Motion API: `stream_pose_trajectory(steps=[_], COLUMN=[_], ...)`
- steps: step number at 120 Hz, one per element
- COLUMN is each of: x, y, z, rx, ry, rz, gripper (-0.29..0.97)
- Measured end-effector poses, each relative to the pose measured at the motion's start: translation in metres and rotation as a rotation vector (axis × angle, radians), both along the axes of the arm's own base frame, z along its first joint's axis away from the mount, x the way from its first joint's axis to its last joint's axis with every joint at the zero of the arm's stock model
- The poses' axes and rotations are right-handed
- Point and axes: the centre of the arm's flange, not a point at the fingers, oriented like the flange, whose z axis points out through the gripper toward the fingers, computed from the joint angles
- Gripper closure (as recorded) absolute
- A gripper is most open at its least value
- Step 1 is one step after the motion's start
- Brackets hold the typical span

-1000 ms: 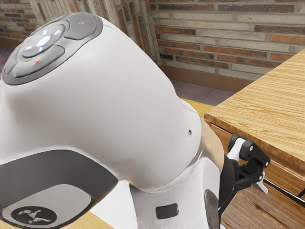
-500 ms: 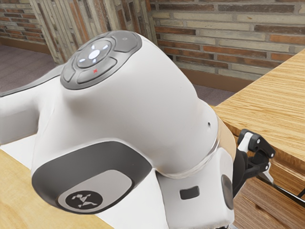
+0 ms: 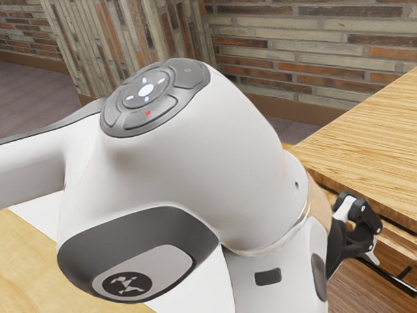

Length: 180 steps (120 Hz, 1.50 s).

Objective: Pull the drawer handle with one arm to open the drawer

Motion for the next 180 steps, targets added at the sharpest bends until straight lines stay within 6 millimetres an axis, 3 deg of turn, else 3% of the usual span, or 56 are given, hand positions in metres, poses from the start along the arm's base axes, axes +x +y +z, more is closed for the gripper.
stream_pose_trajectory(steps=[23, 53, 73, 99, 146, 180], x=[-0.009, -0.041, -0.065, -0.086, -0.114, -0.142], y=[0.004, 0.015, 0.012, 0.024, 0.041, 0.035], z=[-0.003, 0.003, 0.0, -0.008, -0.015, -0.013], rx=[0.011, 0.014, 0.007, 0.005, -0.035, -0.063], ry=[0.002, -0.014, -0.005, -0.001, 0.001, 0.004], rz=[-0.003, -0.01, -0.027, 0.005, 0.052, 0.052], gripper=[0.25, 0.35, 0.34, 0.34, 0.37, 0.37])
